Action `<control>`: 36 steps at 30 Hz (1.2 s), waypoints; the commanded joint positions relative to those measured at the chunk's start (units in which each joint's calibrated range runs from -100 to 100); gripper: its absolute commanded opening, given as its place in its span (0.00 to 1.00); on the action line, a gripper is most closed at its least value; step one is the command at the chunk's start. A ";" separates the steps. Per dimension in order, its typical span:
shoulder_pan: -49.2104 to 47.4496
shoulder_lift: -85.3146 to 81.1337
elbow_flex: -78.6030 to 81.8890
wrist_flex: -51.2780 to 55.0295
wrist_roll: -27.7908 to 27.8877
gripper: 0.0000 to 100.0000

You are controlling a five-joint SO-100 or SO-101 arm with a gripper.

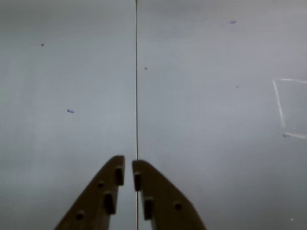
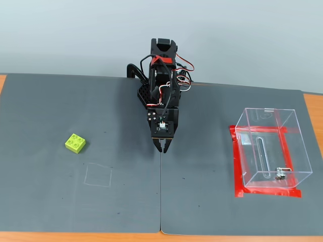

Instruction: Pick the green lego block and place it into the transparent box

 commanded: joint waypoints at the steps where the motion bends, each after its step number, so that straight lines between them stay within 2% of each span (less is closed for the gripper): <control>1: 0.15 -0.60 0.45 0.13 -0.16 0.02; 27: 0.15 -0.60 0.45 0.04 0.15 0.02; 36: -2.61 -0.17 -1.63 0.39 0.15 0.02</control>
